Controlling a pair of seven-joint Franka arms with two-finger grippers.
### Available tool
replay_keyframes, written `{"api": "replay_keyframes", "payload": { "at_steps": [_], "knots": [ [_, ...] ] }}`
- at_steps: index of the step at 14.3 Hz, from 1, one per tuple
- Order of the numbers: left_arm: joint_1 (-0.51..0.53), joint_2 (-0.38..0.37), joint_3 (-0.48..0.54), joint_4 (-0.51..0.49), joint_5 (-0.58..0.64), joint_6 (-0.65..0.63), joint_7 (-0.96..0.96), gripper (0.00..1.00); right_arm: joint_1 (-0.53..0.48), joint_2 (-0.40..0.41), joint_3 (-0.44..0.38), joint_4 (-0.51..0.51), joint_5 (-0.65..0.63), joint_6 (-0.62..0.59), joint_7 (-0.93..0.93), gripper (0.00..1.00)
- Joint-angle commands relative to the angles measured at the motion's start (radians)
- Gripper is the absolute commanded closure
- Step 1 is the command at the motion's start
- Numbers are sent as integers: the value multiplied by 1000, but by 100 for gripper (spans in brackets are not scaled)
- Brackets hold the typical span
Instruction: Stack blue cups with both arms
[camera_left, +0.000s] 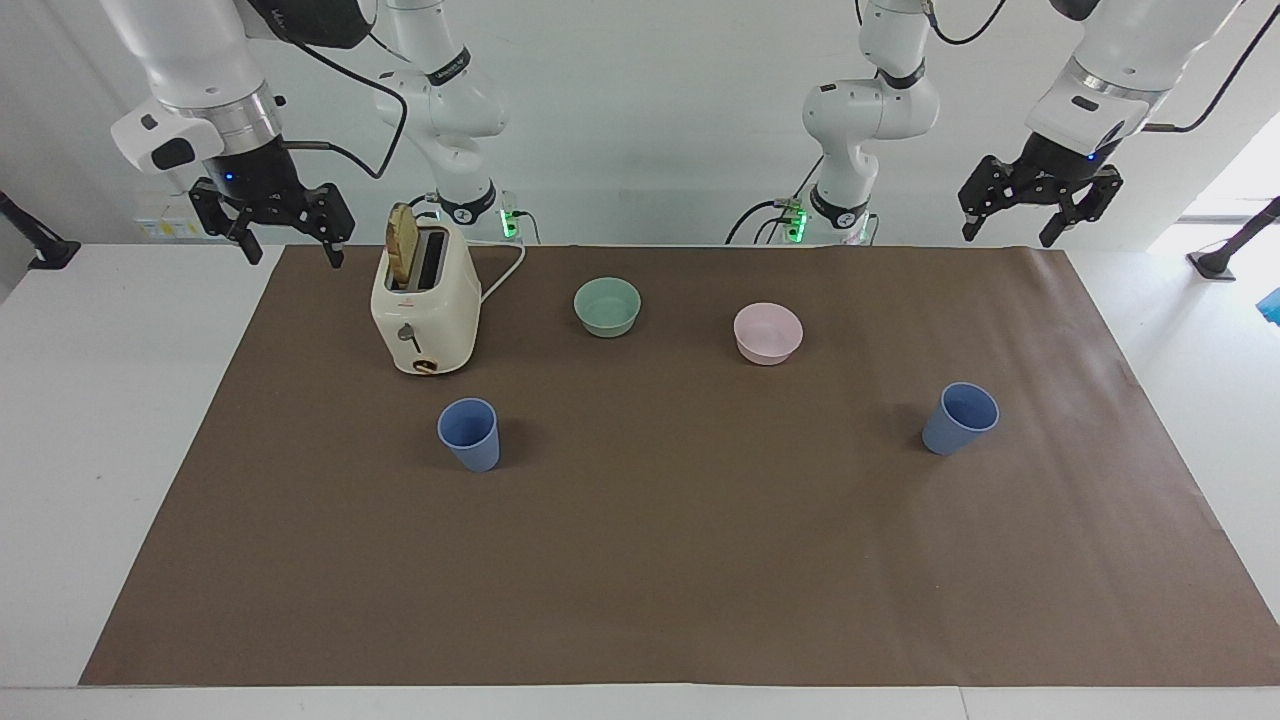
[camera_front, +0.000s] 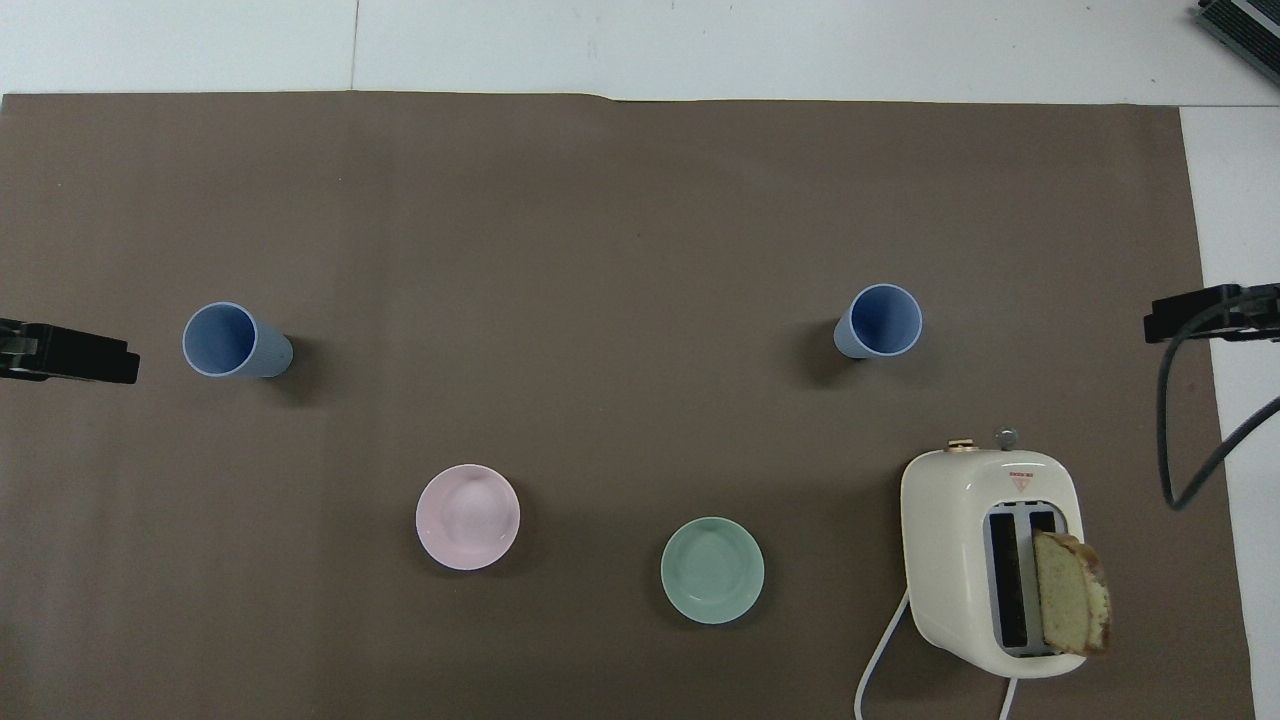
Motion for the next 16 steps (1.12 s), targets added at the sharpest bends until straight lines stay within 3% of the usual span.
{"api": "replay_keyframes", "payload": {
  "at_steps": [1, 16],
  "knots": [
    [-2, -26, 3, -17, -11, -7, 9, 0, -12, -24, 4, -26, -1, 11, -21, 0],
    [4, -24, 3, -39, -15, 2, 7, 0, -12, -24, 4, -28, 3, 12, -17, 0]
  ]
}}
